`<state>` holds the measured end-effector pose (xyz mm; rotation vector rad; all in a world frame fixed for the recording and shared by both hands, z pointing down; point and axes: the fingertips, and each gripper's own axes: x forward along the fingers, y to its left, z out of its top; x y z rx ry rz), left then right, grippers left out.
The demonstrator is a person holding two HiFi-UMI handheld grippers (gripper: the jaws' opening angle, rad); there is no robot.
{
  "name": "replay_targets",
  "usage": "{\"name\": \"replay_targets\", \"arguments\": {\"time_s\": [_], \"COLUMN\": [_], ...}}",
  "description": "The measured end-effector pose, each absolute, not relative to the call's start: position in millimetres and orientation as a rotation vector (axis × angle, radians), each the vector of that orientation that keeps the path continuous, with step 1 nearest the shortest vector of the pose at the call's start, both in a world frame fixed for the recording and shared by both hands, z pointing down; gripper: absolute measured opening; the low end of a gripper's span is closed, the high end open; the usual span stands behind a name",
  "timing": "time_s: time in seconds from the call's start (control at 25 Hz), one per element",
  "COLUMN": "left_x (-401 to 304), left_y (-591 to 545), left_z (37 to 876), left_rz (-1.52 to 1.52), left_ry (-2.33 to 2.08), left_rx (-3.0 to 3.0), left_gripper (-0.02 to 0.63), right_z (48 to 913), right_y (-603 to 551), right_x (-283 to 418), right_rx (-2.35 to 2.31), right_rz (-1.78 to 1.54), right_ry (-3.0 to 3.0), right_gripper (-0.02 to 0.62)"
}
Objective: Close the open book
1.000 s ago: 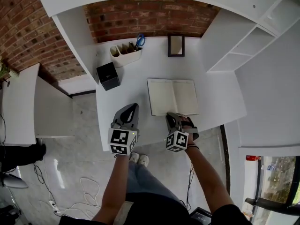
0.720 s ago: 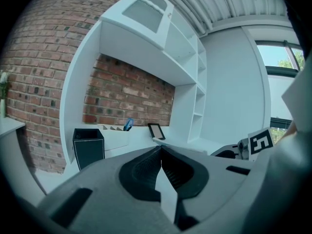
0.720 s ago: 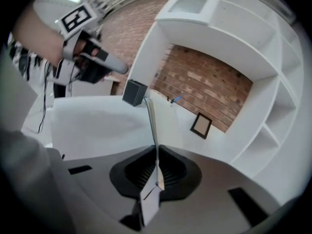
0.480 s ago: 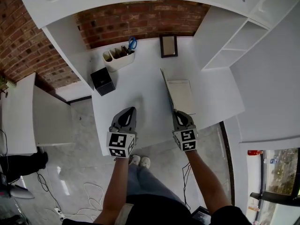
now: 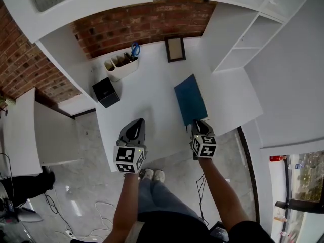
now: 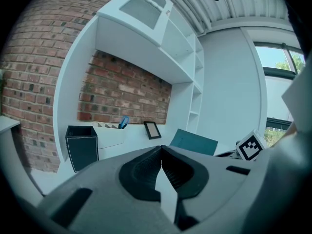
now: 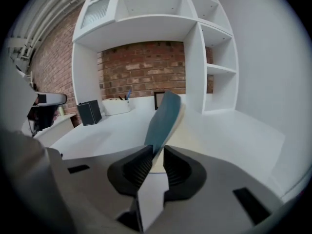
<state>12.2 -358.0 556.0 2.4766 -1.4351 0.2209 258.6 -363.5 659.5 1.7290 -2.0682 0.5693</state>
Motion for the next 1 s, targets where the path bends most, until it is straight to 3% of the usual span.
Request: {"name": "replay_targets", "arguments": {"time_s": [0.2,0.52,1.0], "left_x": [14.7,19.8,35.8], "left_y": [-357.9,-355.9,-360.9], "left_z": [557.4,559.9,542.8], "left_rz": [0.221,0.229,0.196], "left_ry": [-1.427,-1.401,-1.374], "left_rx": [2.472,2.474,2.533], "left_gripper": [0.009,0.009,0.009], "right_z": [678.2,696.5,614.6], "right_y": [-362.2,-357.9,-354.7], "right_x": [285.6,292.4,287.1], "right_rx": [1.775,1.69,1.854], "right_rz": [0.632,0.617,0.438], "right_ry": [-1.862,-1.767,-2.042], "right_gripper": [0.1,0.106,0.098]}}
